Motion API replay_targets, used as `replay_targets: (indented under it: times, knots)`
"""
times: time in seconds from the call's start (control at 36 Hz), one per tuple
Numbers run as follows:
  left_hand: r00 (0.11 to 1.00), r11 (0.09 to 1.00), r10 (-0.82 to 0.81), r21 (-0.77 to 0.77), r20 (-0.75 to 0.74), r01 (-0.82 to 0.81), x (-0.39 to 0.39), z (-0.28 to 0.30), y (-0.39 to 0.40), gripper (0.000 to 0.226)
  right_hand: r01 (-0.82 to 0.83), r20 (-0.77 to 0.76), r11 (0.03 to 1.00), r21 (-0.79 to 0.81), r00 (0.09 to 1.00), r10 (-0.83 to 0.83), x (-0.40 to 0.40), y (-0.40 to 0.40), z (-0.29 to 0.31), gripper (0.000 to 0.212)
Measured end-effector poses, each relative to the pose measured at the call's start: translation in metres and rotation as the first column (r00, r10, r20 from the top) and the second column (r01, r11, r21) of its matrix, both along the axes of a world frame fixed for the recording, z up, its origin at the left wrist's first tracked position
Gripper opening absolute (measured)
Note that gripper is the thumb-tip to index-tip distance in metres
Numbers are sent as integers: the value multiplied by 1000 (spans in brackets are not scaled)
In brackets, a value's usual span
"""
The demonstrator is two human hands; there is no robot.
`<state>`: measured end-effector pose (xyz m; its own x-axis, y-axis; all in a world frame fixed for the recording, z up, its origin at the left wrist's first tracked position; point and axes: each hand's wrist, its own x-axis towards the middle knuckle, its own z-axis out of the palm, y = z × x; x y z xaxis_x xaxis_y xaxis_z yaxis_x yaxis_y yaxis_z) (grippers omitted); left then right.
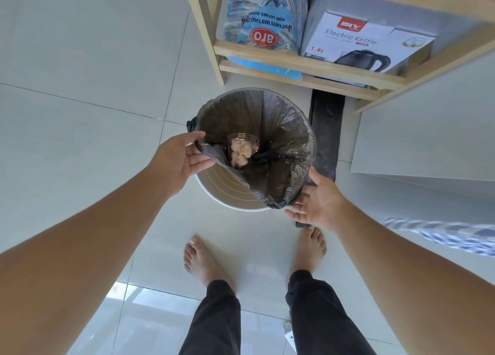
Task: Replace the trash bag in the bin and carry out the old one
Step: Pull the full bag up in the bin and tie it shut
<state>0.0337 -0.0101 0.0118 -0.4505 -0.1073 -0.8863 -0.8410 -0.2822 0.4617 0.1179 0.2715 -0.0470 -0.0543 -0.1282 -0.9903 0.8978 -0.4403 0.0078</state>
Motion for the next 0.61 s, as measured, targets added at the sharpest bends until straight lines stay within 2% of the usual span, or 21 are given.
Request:
replay_targets:
  times: [0.06,0.14,0.19,0.28,0.36,0.47,0.56,0.61]
  knots:
    - [996,999,-46,7,-73,47,-3,6,-3,11,20,1,1000,-24,1000,-20,5,-2,-1,66]
    - [958,979,-199,-91,-208,184,-6,11,-9,15,-4,-41,1000,12,999,5,10,-3,-2,39]
    - [929,959,-265,-166,-259,228,-8,15,-14,14,-4,-68,994,109,998,11,12,-2,-4,23]
    - [905,949,-290,-213,-311,230,-11,18,-21,15,98,-144,952,291,988,-58,8,5,-1,17]
    - [916,969,-209,-198,-343,147,-12,20,-24,29,187,-234,913,364,966,-104,-4,12,10,13]
    - [937,997,2,-67,-349,-27,-16,27,-22,37,297,-329,917,267,922,-203,-33,18,26,7]
    - [950,995,-77,-82,-304,54,-17,25,-23,46,314,-363,936,160,900,-240,-63,22,40,6]
    - [955,982,-173,-112,-240,150,-16,26,-25,40,250,-349,958,141,918,-189,-81,26,45,6]
